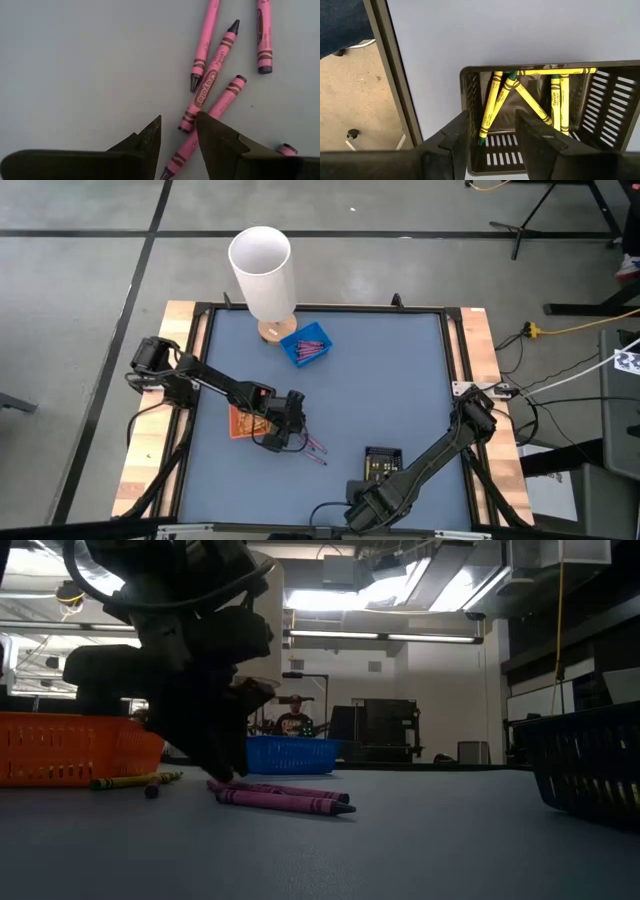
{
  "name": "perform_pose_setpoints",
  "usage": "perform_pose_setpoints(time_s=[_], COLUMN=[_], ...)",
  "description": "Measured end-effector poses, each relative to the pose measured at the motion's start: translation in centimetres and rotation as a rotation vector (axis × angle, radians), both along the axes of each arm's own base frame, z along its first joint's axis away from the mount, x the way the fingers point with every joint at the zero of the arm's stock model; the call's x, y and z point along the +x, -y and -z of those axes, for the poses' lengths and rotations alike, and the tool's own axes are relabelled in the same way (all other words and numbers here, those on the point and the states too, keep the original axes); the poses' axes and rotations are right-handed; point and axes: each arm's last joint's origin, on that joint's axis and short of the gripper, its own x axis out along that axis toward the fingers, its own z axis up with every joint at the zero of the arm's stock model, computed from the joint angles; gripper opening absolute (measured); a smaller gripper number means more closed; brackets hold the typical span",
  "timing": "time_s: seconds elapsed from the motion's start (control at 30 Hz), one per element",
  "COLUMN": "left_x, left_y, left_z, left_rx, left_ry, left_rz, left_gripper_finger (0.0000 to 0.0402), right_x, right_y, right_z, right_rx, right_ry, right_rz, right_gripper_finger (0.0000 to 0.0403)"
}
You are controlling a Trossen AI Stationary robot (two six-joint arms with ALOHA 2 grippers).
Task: Sort crayons
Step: Put the violet crayon into the blue bin
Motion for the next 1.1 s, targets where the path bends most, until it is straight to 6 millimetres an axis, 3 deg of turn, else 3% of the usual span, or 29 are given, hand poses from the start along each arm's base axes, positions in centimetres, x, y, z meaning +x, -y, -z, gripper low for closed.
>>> perform_pose_setpoints(time_s=[1.1], left_x=[0.06], left_y=[0.49], left_z=[-0.03], left_rx=[-0.066], left_ry=[0.013], left_rz=[0.015], left_gripper_finger=[0.0115], right_x=[0.01], right_y=[0.01], right_z=[0.0], right_rx=[-0.003], right_ry=[0.003], right_rz=[0.0], right_gripper_finger=[0.015])
